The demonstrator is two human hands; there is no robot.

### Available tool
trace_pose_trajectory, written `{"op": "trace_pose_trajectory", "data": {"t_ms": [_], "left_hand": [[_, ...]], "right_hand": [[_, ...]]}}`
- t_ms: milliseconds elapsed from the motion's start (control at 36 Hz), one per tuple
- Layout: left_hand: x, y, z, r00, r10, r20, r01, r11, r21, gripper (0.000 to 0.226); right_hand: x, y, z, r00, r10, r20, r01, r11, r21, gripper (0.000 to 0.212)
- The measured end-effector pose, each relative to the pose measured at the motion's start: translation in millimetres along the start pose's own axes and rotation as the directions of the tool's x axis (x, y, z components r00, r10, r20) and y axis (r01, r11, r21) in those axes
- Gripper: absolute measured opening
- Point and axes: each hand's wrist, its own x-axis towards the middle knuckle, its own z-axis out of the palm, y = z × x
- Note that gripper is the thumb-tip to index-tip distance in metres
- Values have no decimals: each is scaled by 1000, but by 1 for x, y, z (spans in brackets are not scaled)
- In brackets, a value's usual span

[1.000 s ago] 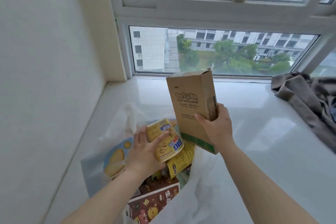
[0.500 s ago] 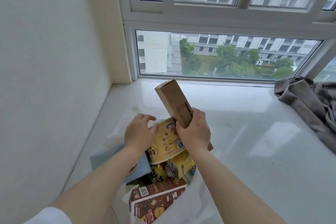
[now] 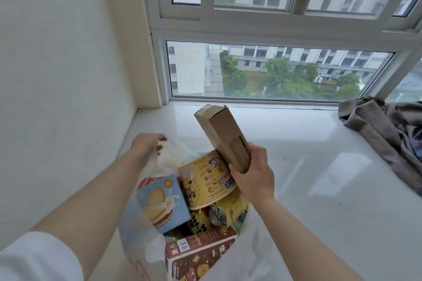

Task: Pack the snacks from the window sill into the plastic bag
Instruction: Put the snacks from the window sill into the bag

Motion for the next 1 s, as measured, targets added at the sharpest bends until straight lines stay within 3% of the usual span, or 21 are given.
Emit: {"op": "trace_pose_trajectory", "data": {"t_ms": [56, 167, 278, 389, 556, 611, 694, 778, 833, 917, 1000], "left_hand": [[-2, 18, -16, 999, -8, 48, 20, 969, -247, 22], [-5, 46, -48, 988, 95, 119, -31, 891, -452, 37], [-18, 63, -60, 972, 116, 204, -33, 928, -372, 41], [-24, 72, -56, 963, 143, 227, -50, 927, -371, 26], [-44, 87, -38, 936, 309, 167, -278, 943, -184, 24], [-53, 92, -33, 912, 364, 191, -342, 929, -141, 25], [-63, 94, -26, 883, 406, 236, -391, 914, -109, 26], [-68, 89, -20, 872, 411, 266, -391, 911, -128, 24], [-68, 87, -17, 877, 401, 265, -373, 915, -151, 23], [-65, 90, -14, 914, 346, 214, -300, 928, -219, 26], [-64, 92, -7, 931, 326, 163, -290, 933, -211, 26]], "right_hand": [[0, 5, -4, 992, -130, -5, 129, 990, -54, 61], [3, 13, -14, 937, -346, 44, 348, 918, -188, 66], [17, 1, -28, 839, -537, 86, 538, 796, -278, 69], [32, -16, -35, 706, -683, 189, 697, 620, -360, 63], [49, -66, -26, 522, -706, 478, 847, 365, -386, 62], [50, -82, -9, 493, -666, 559, 869, 341, -360, 58], [54, -83, 24, 594, -497, 633, 803, 416, -427, 60], [59, -65, 43, 760, -317, 568, 624, 602, -499, 71], [59, -58, 46, 795, -266, 546, 562, 663, -495, 78], [52, -52, 41, 806, -290, 517, 533, 736, -418, 92], [40, -34, 29, 859, -435, 270, 507, 796, -332, 77]]}}
